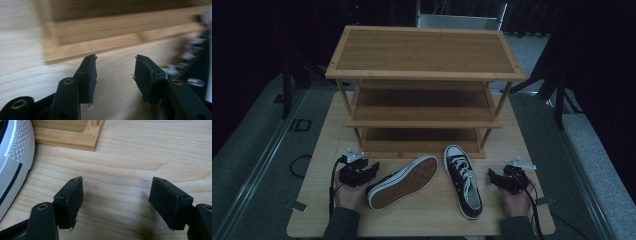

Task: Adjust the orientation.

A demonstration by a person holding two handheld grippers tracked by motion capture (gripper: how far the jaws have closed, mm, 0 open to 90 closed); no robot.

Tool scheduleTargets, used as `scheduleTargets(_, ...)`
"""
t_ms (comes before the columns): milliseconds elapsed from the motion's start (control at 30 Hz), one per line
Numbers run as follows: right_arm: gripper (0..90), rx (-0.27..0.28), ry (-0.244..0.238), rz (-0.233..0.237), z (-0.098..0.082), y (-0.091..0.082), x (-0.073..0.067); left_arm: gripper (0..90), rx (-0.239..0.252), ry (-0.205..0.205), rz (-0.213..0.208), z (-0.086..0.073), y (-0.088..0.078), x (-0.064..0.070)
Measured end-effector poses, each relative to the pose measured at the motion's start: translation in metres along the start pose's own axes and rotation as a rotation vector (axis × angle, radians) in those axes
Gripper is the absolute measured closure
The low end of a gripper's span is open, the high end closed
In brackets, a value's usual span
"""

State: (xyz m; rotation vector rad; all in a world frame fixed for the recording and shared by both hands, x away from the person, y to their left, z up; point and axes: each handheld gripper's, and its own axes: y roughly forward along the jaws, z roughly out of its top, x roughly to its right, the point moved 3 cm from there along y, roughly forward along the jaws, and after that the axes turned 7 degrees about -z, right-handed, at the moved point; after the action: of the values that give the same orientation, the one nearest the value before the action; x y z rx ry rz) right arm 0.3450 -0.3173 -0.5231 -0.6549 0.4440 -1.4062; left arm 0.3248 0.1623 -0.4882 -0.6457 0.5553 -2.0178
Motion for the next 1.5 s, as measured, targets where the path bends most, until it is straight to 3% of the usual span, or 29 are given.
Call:
scheduleTargets(100,27.0,0.000,-0.001,0.001,0.000,0.000,0.000,56.9,0.003,0.017,-0.055,0.002,-0.003,0.009)
scheduleTargets(133,27.0,0.000,-0.001,0.001,0.000,0.000,0.000,57.5,0.003,0.017,-0.055,0.002,-0.003,0.009)
scheduleTargets(200,27.0,0.000,-0.002,0.001,0.000,0.000,0.000,58.5,0.001,0.020,-0.105,0.005,-0.005,0.015)
scheduleTargets(400,27.0,0.001,-0.004,0.003,0.000,0.000,0.000,62.7,-0.008,0.021,-0.149,0.007,-0.005,0.020)
scheduleTargets(433,27.0,0.001,-0.005,0.003,0.000,0.001,0.000,64.1,-0.011,0.013,-0.185,0.007,-0.004,0.022)
scheduleTargets(567,27.0,0.001,-0.005,0.004,0.001,0.001,0.000,66.5,-0.028,0.034,-0.221,0.007,-0.002,0.029)
scheduleTargets(767,27.0,0.001,-0.005,0.005,0.001,0.001,0.000,70.6,-0.040,0.050,-0.246,0.004,-0.001,0.037)
scheduleTargets(1167,27.0,0.001,-0.006,0.005,0.001,0.001,0.000,71.6,-0.053,0.098,-0.282,-0.001,-0.014,0.053)
scheduleTargets(1233,27.0,0.001,-0.006,0.005,0.001,0.001,0.000,71.6,-0.054,0.109,-0.302,-0.003,-0.018,0.059)
scheduleTargets(1367,27.0,0.001,-0.006,0.005,0.001,0.001,0.000,71.6,-0.054,0.133,-0.299,-0.005,-0.022,0.068)
scheduleTargets(1500,27.0,0.001,-0.006,0.005,0.001,0.001,0.000,71.4,-0.047,0.145,-0.335,-0.010,-0.027,0.077)
